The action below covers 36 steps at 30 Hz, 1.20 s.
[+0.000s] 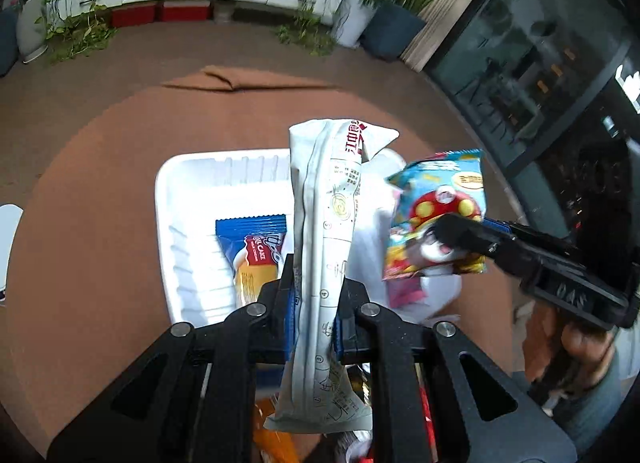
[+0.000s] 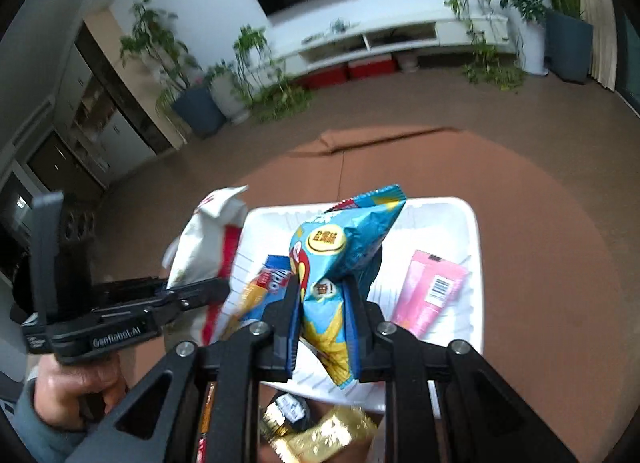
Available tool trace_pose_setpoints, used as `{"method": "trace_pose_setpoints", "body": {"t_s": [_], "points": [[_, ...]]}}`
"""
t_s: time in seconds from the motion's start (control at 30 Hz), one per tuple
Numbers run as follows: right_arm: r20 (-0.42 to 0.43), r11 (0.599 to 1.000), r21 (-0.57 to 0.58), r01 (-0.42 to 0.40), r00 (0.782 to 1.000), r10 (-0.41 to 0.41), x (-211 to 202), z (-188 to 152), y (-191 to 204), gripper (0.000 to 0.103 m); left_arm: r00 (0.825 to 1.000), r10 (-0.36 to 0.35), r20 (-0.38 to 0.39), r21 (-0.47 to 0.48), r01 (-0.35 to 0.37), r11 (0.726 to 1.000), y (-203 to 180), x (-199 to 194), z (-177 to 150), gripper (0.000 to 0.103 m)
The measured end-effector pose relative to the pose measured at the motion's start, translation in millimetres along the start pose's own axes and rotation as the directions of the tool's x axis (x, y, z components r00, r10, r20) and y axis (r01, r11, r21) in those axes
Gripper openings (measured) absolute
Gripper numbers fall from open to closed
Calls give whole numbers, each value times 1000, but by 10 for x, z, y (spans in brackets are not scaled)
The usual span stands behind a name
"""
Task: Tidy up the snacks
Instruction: 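Lift the white packet with the left tool into the tray while the right tool drops the panda bag there, then open both tools and move them back over the remaining snacks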
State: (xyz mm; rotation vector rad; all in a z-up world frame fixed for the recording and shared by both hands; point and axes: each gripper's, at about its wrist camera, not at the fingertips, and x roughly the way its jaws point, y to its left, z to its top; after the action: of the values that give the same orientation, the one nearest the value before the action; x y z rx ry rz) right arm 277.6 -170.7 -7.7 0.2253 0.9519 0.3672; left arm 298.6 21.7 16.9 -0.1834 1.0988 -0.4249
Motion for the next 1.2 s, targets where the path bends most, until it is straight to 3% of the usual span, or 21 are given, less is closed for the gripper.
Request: {"method": "trace_pose_setpoints", "body": {"t_s": [0.27, 0.77, 0.87, 0.9, 1.0, 1.1, 1.2], "points": [[-87, 999, -3, 49, 995, -50, 406, -37, -157, 20, 995, 80, -63, 23, -79, 997, -160, 530, 113, 12], [-117, 999, -3, 36, 992, -36, 530, -110, -293, 18, 993, 90, -79, 21, -88, 996, -173, 810, -46, 16], [-111, 1000, 8, 27, 993, -26, 477, -128, -296, 21, 994, 85, -65, 4, -85, 996, -150, 728, -63, 36], [-108, 1000, 16, 25, 994, -23, 446, -137, -296, 29, 995, 83, -56, 5, -82, 997, -163, 697, -72, 58], [-79, 999, 25, 23, 997, -21, 307, -142, -290, 44, 996, 88, -25, -2, -88, 996, -188, 561, -96, 69], [-40, 999, 33, 10, 999, -9, 107, -139, -269, 66, 997, 76, 19, -6, -76, 997, -225, 339, -125, 80], [13, 998, 48, -27, 1000, 27, -188, -171, -249, 80, 997, 52, 59, -9, -51, 999, -254, 72, -189, 101]]}}
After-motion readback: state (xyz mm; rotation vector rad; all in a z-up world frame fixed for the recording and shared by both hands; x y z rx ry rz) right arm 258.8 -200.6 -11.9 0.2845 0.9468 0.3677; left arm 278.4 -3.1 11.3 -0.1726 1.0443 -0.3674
